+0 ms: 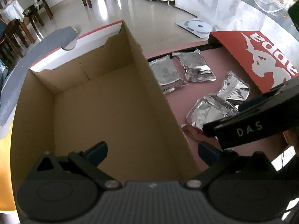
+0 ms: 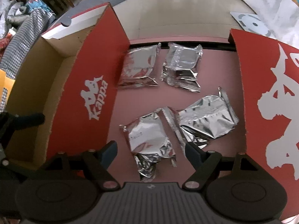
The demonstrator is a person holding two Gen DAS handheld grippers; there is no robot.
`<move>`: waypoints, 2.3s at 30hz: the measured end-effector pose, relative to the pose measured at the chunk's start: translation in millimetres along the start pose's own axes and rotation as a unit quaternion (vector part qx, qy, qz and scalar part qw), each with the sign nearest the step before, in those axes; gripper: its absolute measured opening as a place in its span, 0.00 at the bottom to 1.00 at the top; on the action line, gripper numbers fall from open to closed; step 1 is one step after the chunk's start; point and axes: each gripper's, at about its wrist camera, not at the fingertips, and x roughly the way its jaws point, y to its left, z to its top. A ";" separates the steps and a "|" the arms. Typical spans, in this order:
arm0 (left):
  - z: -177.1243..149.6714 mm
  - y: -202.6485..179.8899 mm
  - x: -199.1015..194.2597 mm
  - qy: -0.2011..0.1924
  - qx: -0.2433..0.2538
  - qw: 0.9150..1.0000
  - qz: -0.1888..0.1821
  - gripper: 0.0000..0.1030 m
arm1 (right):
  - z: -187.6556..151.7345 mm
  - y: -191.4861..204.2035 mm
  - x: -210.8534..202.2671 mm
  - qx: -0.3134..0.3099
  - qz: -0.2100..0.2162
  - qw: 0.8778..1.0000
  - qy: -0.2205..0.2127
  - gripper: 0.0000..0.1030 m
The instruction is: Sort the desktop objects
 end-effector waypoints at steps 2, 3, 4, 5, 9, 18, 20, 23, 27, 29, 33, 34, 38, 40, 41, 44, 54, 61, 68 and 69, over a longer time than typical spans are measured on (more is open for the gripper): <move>-0.4 -0.4 1.7 0.005 -0.001 1.000 0.003 1.00 | 0.7 -0.7 -0.7 0.008 0.010 1.000 0.001 0.77; -0.4 -0.2 2.6 0.007 -0.001 1.000 0.003 1.00 | 0.8 -1.0 -1.0 0.014 0.012 1.000 0.000 0.77; -0.5 0.0 3.2 0.009 -0.002 1.000 0.004 1.00 | 0.9 -1.4 -1.4 0.021 0.013 1.000 0.000 0.77; -0.3 0.3 3.7 0.011 -0.003 1.000 0.004 1.00 | 1.3 -1.3 -1.6 0.026 0.010 1.000 0.000 0.77; 0.4 2.4 6.7 0.023 -0.012 1.000 0.006 1.00 | 3.6 0.7 0.2 0.030 0.014 0.999 0.016 0.79; 2.3 7.8 6.9 0.030 -0.033 0.999 -0.009 1.00 | 7.1 -1.7 3.7 0.056 0.015 0.998 0.025 0.81; 3.4 8.8 5.7 0.029 -0.039 0.999 -0.016 1.00 | 7.8 -1.7 4.0 0.056 0.015 0.998 0.025 0.82; 4.8 8.5 4.8 0.027 -0.042 0.998 -0.022 1.00 | 9.3 0.6 3.3 0.048 0.012 0.999 0.022 0.82; 6.6 6.7 5.6 0.030 -0.043 0.998 -0.016 1.00 | 11.7 4.3 0.4 0.035 0.007 0.999 0.015 0.82; 7.2 6.7 6.6 0.034 -0.046 0.998 -0.013 1.00 | 12.5 6.3 -0.9 0.030 0.004 0.999 0.010 0.82; 7.3 8.0 7.9 0.040 -0.056 0.997 -0.017 1.00 | 13.4 10.2 -1.4 0.017 -0.002 1.000 0.009 0.82; 7.3 8.2 7.8 0.040 -0.058 0.997 -0.018 1.00 | 13.0 11.1 -1.3 0.015 -0.001 1.000 0.010 0.82; 7.2 8.3 7.8 0.043 -0.062 0.997 -0.017 1.00 | 13.5 11.8 -1.0 0.015 0.005 1.000 0.014 0.82; 7.3 8.3 8.1 0.045 -0.063 0.997 -0.017 1.00 | 14.0 11.9 -1.1 0.016 0.007 1.000 0.014 0.82; 7.4 8.3 8.1 0.046 -0.064 0.997 -0.018 1.00 | 14.3 11.9 -1.0 0.015 0.007 1.000 0.015 0.82; 7.7 8.1 7.9 0.046 -0.065 0.997 -0.018 1.00 | 14.5 11.9 -0.4 0.016 0.008 1.000 0.017 0.82; 8.1 8.2 7.6 0.045 -0.069 0.996 -0.017 1.00 | 14.0 13.9 0.0 0.010 0.009 1.000 0.019 0.82; 8.1 8.0 7.8 0.045 -0.069 0.997 -0.013 1.00 | 13.7 14.9 0.3 0.009 0.012 1.000 0.020 0.82; 8.1 7.3 5.8 0.040 -0.067 0.997 -0.010 1.00 | 13.3 16.7 -0.9 0.005 0.017 1.000 0.018 0.82; 8.1 7.2 5.4 0.039 -0.066 0.997 -0.009 1.00 | 13.1 17.0 -1.2 0.005 0.017 1.000 0.017 0.82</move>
